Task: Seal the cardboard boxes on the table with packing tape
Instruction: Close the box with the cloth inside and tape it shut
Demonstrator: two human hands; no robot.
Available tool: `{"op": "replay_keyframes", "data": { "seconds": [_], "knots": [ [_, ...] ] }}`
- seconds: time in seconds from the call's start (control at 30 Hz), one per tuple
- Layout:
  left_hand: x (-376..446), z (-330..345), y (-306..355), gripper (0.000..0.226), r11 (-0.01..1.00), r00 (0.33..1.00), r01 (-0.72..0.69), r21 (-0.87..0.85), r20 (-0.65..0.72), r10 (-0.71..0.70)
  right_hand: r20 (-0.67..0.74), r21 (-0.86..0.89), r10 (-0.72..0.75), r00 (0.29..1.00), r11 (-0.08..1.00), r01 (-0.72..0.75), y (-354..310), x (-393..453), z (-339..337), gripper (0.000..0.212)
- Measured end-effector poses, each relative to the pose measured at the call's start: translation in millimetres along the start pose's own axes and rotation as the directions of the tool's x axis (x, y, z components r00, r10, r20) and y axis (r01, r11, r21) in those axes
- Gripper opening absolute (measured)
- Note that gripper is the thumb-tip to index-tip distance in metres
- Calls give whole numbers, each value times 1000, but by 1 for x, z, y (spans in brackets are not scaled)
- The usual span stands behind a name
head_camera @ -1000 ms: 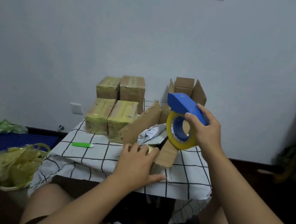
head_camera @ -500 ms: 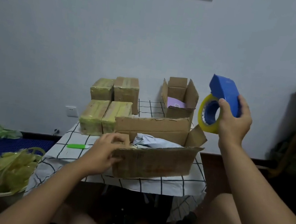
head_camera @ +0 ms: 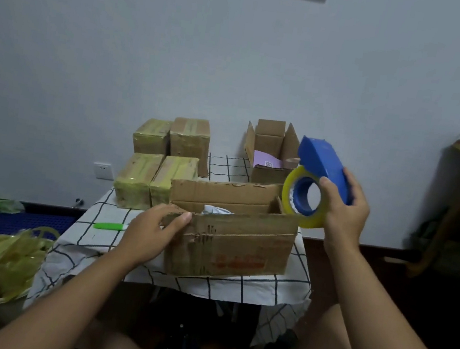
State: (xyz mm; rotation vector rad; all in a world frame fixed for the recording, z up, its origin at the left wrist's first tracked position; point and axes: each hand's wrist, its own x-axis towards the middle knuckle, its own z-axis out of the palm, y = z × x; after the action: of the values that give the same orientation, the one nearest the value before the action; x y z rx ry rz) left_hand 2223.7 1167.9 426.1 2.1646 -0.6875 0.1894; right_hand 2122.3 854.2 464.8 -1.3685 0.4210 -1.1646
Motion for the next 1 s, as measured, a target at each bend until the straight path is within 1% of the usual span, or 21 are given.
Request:
{"op": "replay_keyframes", "data": {
  "seconds": [0.03, 0.13, 0.2, 0.27, 0.3, 0.37, 0.47, 0.53, 0.6, 0.63, 0.67, 0.7, 0.73, 0.8, 0.83, 0.87, 0.93, 0.97, 1.0],
  "knots": [
    [1, 1, -1, 35, 1000, 1000, 10, 1, -26, -10, 50, -20, -8, 999, 1000, 9, 0, 2, 2, 50],
    [1, 2, -2, 20, 1000, 998, 12, 5, -65, -12, 215, -87, -45, 976, 994, 65, 4, 5, 6, 51],
    [0, 4, -1, 16, 999, 996, 19, 34, -90, -16, 304, -110, -54, 951, 990, 91, 7, 7, 8, 51],
    [3, 6, -1, 16, 998, 993, 31, 51, -112, -25, 335, -110, -55, 941, 989, 97, 7, 10, 9, 51],
    [5, 8, -2, 20, 998, 993, 33, 60, -113, -26, 324, -115, -63, 944, 988, 105, 7, 11, 10, 52],
    [9, 11, -2, 38, 997, 995, 35, 73, -92, -28, 252, -118, -95, 963, 985, 128, 6, 12, 8, 55],
    [17, 11, -2, 78, 983, 997, 71, 167, -29, -67, 110, -31, -134, 985, 990, 138, -4, 14, 8, 55],
    [25, 6, 0, 100, 960, 996, 56, 275, 50, -73, 94, 0, -147, 985, 989, 148, -14, 14, 9, 52],
    [33, 1, 2, 112, 940, 986, 18, 341, 149, -73, 139, 4, -156, 978, 988, 156, -21, 11, 11, 50],
    [36, 1, 4, 112, 937, 981, 13, 350, 178, -80, 169, 6, -155, 973, 988, 157, -24, 8, 12, 50],
    [38, 1, 5, 109, 937, 980, 18, 349, 178, -85, 197, 10, -151, 969, 988, 152, -26, 6, 14, 50],
    [38, 2, 7, 100, 936, 986, 23, 350, 148, -80, 224, 20, -143, 964, 990, 142, -29, 4, 16, 50],
    [36, 2, 8, 85, 933, 994, 10, 359, 102, -49, 250, 29, -131, 959, 991, 128, -33, 2, 18, 49],
    [26, 6, 8, 51, 928, 998, -61, 367, 18, 59, 308, 41, -116, 944, 993, 108, -41, -2, 24, 46],
    [19, 8, 7, 42, 932, 996, -85, 351, 11, 86, 345, 41, -110, 932, 994, 102, -45, -4, 28, 44],
    [12, 10, 6, 43, 939, 996, -91, 332, 36, 84, 389, 40, -103, 915, 995, 96, -48, -6, 32, 43],
    [1, 12, 1, 59, 933, 988, -83, 349, 150, 32, 485, 31, -93, 870, 996, 89, -53, -10, 41, 43],
    [-3, 13, -2, 68, 926, 981, -91, 368, 193, 20, 529, 22, -89, 844, 996, 91, -54, -11, 46, 44],
    [-5, 12, -5, 72, 923, 978, -106, 370, 208, 29, 571, 8, -84, 817, 995, 96, -55, -13, 51, 43]
  ]
}}
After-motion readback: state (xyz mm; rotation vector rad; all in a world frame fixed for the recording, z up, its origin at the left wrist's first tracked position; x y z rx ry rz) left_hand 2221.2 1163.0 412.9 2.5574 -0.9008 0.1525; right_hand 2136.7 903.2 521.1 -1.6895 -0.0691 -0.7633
